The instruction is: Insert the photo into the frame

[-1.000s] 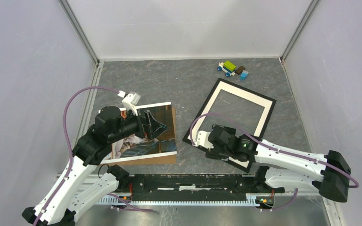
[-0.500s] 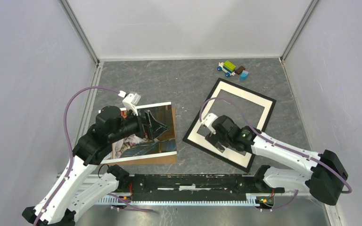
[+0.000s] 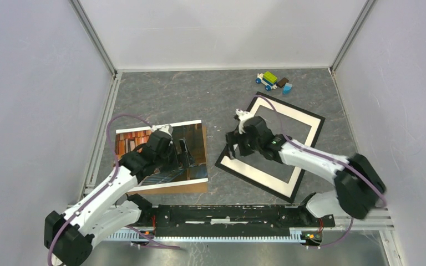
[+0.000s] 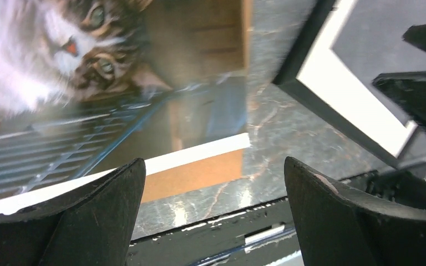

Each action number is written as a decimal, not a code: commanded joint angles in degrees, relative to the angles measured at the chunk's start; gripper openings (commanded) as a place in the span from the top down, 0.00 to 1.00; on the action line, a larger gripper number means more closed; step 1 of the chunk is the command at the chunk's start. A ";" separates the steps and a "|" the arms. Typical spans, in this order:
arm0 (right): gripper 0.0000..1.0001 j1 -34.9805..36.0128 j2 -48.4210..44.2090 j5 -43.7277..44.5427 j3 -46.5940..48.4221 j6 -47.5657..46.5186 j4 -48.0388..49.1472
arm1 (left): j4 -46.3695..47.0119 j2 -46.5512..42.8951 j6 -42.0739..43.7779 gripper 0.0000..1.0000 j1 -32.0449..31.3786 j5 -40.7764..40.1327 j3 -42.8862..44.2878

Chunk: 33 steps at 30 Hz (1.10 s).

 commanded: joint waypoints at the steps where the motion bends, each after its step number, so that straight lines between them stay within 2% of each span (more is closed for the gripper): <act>1: 0.06 -0.53 12.79 -11.90 11.39 14.68 10.45 | 5.07 4.14 -7.08 0.00 1.15 -6.50 -0.89; 4: 0.06 -0.84 19.12 -15.41 14.34 19.22 18.61 | 5.91 9.09 -5.30 0.00 6.15 -3.87 -0.23; 7: 0.08 -2.29 25.50 -15.75 20.58 18.59 20.80 | 9.11 11.78 -6.48 0.00 10.84 0.58 -3.84; 10: 0.12 -3.62 32.80 -16.96 27.49 15.96 21.96 | 10.53 13.74 -8.66 0.00 11.19 -1.39 -7.04; 17: 0.14 -5.61 46.93 -17.96 41.93 12.30 21.84 | 13.96 16.10 -9.64 0.00 11.20 -3.65 -10.70; 23: 0.17 -6.84 54.94 -20.57 50.55 12.11 20.84 | 14.25 17.59 -9.61 0.00 11.18 -5.34 -11.86; 29: 0.18 -7.06 57.31 -23.24 49.55 15.12 23.35 | 15.38 18.76 -9.28 0.00 11.23 -5.77 -12.90; 33: 0.20 -7.05 57.28 -26.94 45.42 19.92 29.20 | 15.59 18.84 -9.19 0.00 11.20 -6.26 -13.12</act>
